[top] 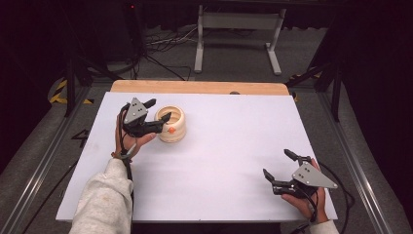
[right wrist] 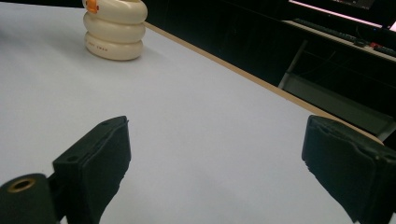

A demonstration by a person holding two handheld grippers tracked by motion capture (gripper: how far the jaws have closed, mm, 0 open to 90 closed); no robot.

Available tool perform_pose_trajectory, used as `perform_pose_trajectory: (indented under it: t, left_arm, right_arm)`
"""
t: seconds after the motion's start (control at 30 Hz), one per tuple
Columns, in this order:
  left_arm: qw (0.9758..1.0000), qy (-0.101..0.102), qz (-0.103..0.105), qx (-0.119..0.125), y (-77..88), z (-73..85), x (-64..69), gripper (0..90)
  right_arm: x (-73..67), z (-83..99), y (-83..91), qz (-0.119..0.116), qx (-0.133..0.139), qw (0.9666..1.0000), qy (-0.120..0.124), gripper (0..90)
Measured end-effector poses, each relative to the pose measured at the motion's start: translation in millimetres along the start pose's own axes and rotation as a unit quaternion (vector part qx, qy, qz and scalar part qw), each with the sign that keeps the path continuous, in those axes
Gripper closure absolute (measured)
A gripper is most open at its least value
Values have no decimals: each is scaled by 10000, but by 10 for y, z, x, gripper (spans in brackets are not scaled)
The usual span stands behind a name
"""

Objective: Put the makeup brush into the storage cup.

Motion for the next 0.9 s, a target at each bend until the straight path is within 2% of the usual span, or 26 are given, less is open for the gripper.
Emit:
perform_pose_trajectory:
  t: [0.2,0.33,0.4,0.6,0.7,0.87,0.9]
  left_arm:
    - [9999,15,-92,76,50,-30,-19,174]
    - [9999,-6,-122,8,77,-21,-25,103]
    - [9998,-59,-208,-15,91,-19,-44,71]
    - [9999,-97,-110,27,157,-29,-39,45]
    - [9998,-184,-94,-11,190,-29,-36,37]
    - [9997,-212,-98,-15,226,-27,-29,26]
    - [9995,-294,-135,-6,237,-26,-22,26]
  right_arm:
    - [-1,-2,2,1,6,10000,5,86]
    - [-3,0,2,-3,-2,10000,15,87]
    - [-5,3,-1,4,-17,10000,29,87]
    - [-12,1,-4,-5,-16,10000,47,88]
    - [-13,5,-6,-6,-28,10000,40,88]
    - [-14,8,-5,-5,-42,10000,47,88]
    - [-14,10,-5,-6,-48,10000,48,89]
Point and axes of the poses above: each handheld gripper's, and its own axes: y roughly backward along the jaws, z roughly out of its underside, x roughly to its right, the point moved 10 cm from there along -y, roughly forward along the jaws, and after that the axes turned 2 degrees about y, right-handed, at the moved point
